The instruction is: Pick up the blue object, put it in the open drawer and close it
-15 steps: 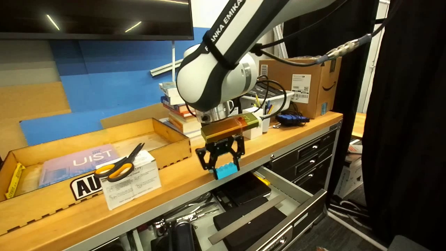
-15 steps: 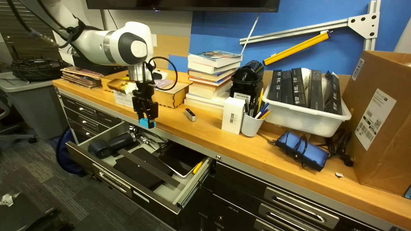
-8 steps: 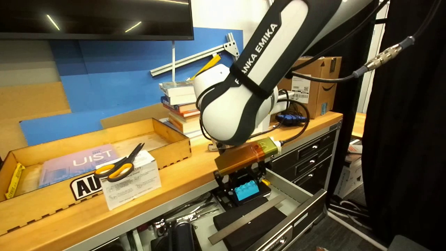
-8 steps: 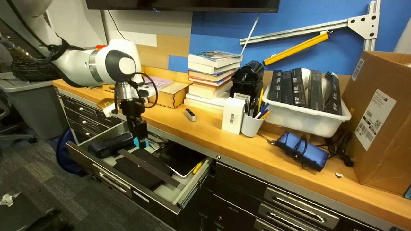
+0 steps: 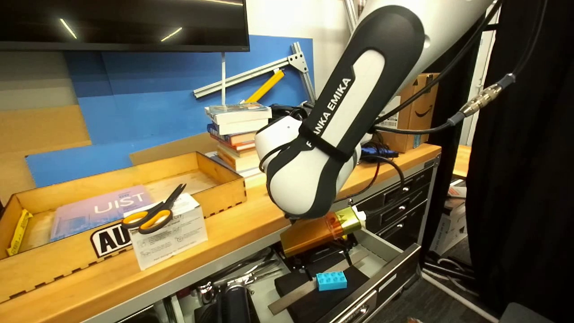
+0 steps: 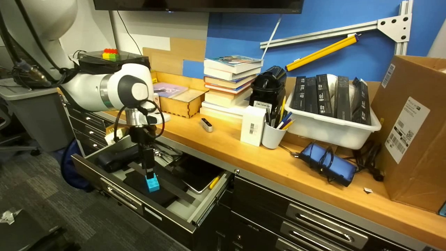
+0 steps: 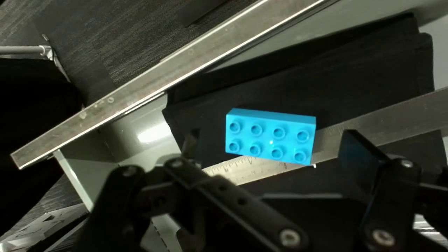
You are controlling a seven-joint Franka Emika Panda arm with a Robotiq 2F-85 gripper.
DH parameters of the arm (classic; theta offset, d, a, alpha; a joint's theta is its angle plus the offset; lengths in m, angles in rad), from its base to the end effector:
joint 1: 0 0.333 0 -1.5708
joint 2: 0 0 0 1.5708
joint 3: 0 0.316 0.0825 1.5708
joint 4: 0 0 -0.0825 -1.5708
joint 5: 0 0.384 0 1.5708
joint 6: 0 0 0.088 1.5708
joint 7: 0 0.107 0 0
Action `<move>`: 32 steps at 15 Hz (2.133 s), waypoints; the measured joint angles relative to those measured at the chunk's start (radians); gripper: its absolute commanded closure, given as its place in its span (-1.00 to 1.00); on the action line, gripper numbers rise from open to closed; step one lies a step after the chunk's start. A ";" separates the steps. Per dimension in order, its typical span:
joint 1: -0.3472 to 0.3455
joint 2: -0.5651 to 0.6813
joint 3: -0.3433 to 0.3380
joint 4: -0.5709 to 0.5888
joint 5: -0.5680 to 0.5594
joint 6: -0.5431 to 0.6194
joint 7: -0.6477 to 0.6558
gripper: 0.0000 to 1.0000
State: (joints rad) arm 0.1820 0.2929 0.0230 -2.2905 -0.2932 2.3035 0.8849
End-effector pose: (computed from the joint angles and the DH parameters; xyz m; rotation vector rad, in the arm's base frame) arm 0.4900 0.0962 0.2030 2.7633 -0.6362 -0.2034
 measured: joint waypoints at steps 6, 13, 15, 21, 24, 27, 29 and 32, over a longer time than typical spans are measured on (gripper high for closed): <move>-0.026 -0.217 -0.001 -0.142 0.023 -0.101 -0.097 -1.00; -0.076 -0.287 0.001 -0.311 0.072 -0.140 -0.214 -1.00; -0.076 -0.263 0.007 -0.311 0.072 -0.130 -0.214 -1.00; -0.075 -0.164 0.012 -0.282 0.071 -0.056 -0.200 -1.00; -0.068 -0.115 0.012 -0.240 0.052 -0.017 -0.144 -1.00; -0.053 -0.094 0.009 -0.205 0.009 0.001 -0.054 -1.00; -0.040 -0.075 0.004 -0.175 -0.036 0.026 0.026 -1.00; -0.021 -0.042 -0.005 -0.126 -0.095 0.052 0.136 -1.00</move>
State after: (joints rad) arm 0.1612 0.2508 0.0179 -2.4167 -0.3884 2.3555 1.0211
